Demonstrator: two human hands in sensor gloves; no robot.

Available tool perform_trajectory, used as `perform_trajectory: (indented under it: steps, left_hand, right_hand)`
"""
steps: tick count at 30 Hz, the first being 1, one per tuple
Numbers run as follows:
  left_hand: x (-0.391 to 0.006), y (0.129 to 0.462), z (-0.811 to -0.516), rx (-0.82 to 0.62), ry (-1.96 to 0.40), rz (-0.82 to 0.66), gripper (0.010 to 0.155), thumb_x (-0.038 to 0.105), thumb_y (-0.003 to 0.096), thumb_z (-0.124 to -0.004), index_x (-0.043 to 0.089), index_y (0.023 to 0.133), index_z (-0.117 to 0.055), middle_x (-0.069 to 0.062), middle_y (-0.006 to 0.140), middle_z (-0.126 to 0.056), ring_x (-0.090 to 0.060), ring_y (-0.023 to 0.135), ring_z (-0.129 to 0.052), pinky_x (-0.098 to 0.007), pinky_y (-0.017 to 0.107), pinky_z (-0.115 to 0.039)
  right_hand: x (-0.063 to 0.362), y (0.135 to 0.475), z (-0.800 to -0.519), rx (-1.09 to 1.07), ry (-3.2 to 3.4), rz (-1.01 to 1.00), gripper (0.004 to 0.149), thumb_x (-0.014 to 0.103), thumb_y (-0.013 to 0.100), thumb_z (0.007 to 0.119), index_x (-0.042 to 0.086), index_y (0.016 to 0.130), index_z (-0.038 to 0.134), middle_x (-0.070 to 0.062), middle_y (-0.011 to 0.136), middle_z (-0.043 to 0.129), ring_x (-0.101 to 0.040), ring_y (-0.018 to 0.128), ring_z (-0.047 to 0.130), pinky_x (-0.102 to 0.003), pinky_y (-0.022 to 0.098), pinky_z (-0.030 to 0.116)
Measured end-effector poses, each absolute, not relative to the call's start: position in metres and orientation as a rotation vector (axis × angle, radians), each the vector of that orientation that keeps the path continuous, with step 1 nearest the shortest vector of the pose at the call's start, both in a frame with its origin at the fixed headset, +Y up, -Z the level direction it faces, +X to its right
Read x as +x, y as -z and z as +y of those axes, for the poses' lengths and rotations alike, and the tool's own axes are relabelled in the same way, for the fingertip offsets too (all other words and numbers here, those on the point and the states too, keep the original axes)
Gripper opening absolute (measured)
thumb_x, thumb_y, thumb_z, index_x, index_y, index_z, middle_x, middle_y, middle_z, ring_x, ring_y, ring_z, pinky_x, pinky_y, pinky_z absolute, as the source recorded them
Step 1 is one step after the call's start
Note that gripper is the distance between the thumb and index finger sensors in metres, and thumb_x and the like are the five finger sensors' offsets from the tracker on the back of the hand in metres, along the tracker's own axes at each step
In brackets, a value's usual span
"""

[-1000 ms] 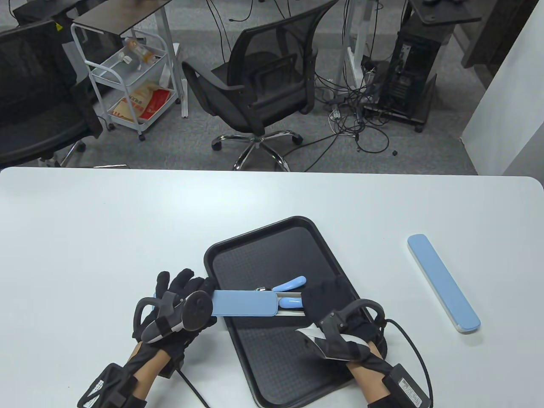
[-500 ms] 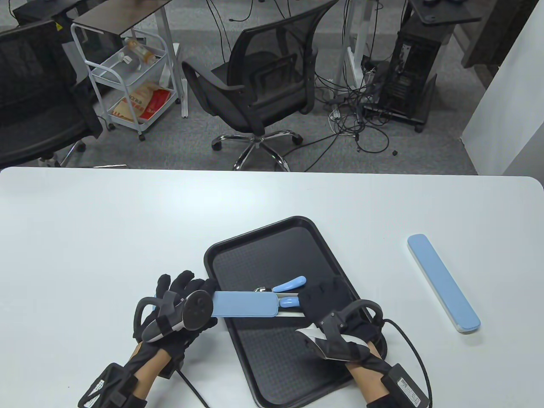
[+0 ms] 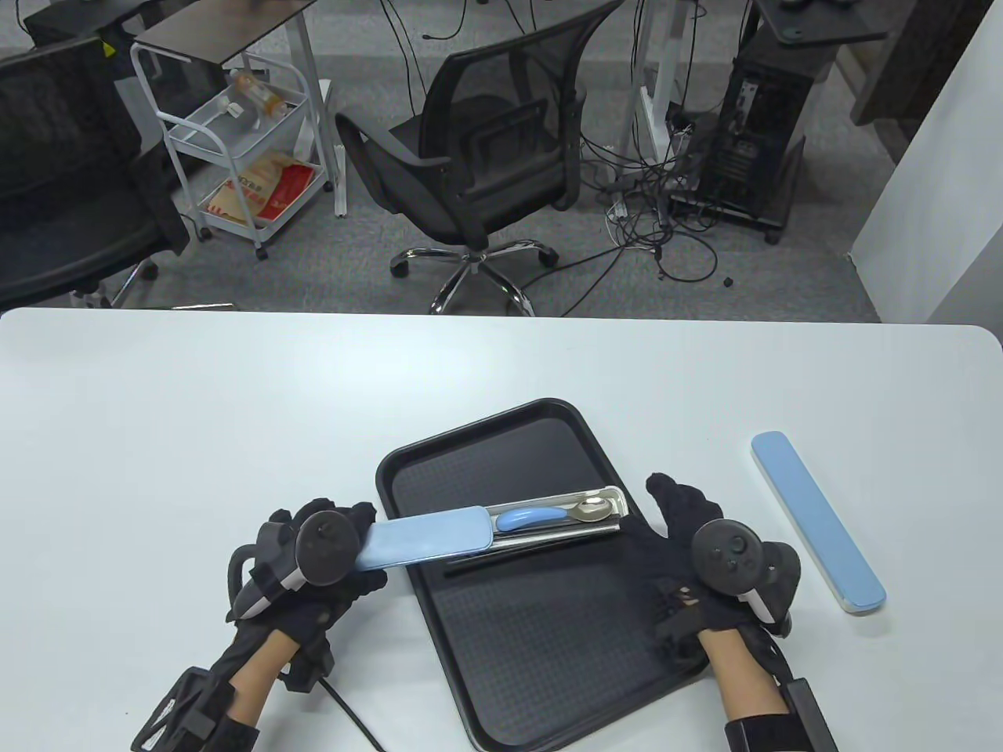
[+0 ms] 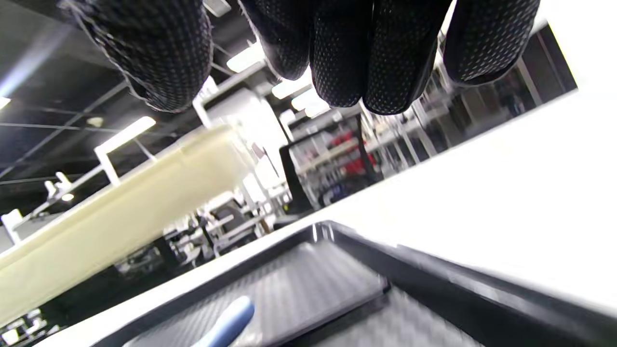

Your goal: Slide to open lunch boxes and place utensils

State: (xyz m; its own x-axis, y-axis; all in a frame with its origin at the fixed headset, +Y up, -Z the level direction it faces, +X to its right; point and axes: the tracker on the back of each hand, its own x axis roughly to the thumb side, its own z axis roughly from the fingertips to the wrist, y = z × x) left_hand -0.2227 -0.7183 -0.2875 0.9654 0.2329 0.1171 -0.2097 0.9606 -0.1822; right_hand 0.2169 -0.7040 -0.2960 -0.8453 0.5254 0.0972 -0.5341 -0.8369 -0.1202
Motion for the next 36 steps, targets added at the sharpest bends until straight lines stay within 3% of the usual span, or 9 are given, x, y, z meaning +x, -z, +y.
perform_trajectory:
  steps: [6,12,20,36]
  left_hand:
    - [-0.223,0.288,-0.718,-0.178,-0.238,-0.147,0.089,0.055,0.0418,-0.093,0.026,0.111,-0.046,0.001,0.111,-0.062,-0.037,0.113,-0.050,-0.075,0.077,-0.036]
    - [-0.219,0.287,-0.717,-0.190,-0.237,-0.166,0.090,0.056,0.0405,-0.092,0.026,0.111,-0.046,0.000,0.111,-0.062,-0.037,0.113,-0.051,-0.074,0.077,-0.038]
    - [-0.211,0.284,-0.716,-0.191,-0.220,-0.177,0.090,0.058,0.0391,-0.090,0.026,0.112,-0.047,0.001,0.111,-0.064,-0.036,0.112,-0.056,-0.073,0.077,-0.042]
    - [-0.193,0.279,-0.715,-0.192,-0.193,-0.209,0.090,0.061,0.0393,-0.087,0.026,0.111,-0.047,0.001,0.111,-0.064,-0.035,0.111,-0.059,-0.070,0.077,-0.046]
  right_hand:
    - [0.211,0.303,-0.724,0.156,-2.439,-0.004,0.074,0.042,0.050,0.090,0.016,0.110,0.055,-0.016,0.102,0.075,-0.045,0.089,0.080,-0.067,0.064,0.067]
    - [0.203,0.303,-0.730,0.117,-2.269,-0.062,0.069,0.034,0.051,0.090,0.008,0.107,0.059,-0.016,0.096,0.081,-0.042,0.084,0.086,-0.066,0.062,0.069]
    - [0.198,0.302,-0.735,0.147,-2.264,-0.090,0.067,0.034,0.051,0.089,0.007,0.106,0.061,-0.016,0.094,0.083,-0.042,0.082,0.087,-0.066,0.062,0.069]
    - [0.141,0.292,-0.736,0.399,-2.331,-0.018,0.064,0.034,0.053,0.087,0.007,0.105,0.062,-0.016,0.093,0.084,-0.042,0.082,0.087,-0.067,0.062,0.068]
